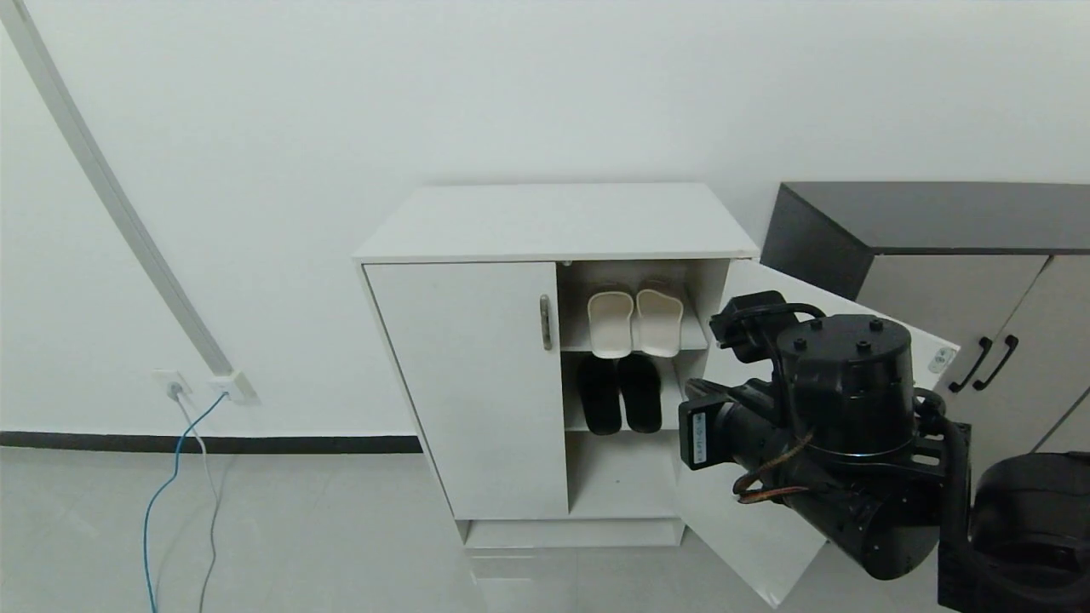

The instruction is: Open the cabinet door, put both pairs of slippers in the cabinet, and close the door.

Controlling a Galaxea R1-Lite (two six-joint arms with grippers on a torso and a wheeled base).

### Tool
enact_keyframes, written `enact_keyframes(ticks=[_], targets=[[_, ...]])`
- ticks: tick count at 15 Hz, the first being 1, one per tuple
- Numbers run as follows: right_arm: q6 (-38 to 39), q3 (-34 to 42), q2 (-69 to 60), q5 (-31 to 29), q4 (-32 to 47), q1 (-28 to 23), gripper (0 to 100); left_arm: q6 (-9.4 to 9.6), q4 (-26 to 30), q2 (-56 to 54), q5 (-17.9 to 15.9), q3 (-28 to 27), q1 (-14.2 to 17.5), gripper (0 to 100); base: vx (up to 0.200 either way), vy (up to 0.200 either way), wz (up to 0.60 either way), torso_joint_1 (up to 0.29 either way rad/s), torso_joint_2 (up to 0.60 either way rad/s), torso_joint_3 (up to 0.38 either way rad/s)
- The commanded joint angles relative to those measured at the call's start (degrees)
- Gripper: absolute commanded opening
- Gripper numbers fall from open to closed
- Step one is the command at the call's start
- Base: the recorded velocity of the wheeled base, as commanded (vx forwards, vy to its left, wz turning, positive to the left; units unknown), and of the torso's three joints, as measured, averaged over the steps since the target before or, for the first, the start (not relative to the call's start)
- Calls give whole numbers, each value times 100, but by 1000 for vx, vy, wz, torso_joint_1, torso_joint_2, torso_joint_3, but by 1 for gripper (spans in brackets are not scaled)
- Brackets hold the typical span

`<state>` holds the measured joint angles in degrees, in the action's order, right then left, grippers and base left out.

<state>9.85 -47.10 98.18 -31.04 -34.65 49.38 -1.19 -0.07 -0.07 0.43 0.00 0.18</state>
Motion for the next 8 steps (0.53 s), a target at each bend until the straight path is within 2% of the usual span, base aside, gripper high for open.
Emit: enact_keyframes(ticks=[1, 8], targets=[[8, 26, 8, 10, -7, 1, 0, -4, -1, 7, 1, 0, 8, 0, 0, 0, 0, 207, -520, -315], [-1, 70, 17, 19, -7, 1, 0, -4, -1, 7, 10, 0, -1, 0, 0, 0, 0, 237, -562, -324]])
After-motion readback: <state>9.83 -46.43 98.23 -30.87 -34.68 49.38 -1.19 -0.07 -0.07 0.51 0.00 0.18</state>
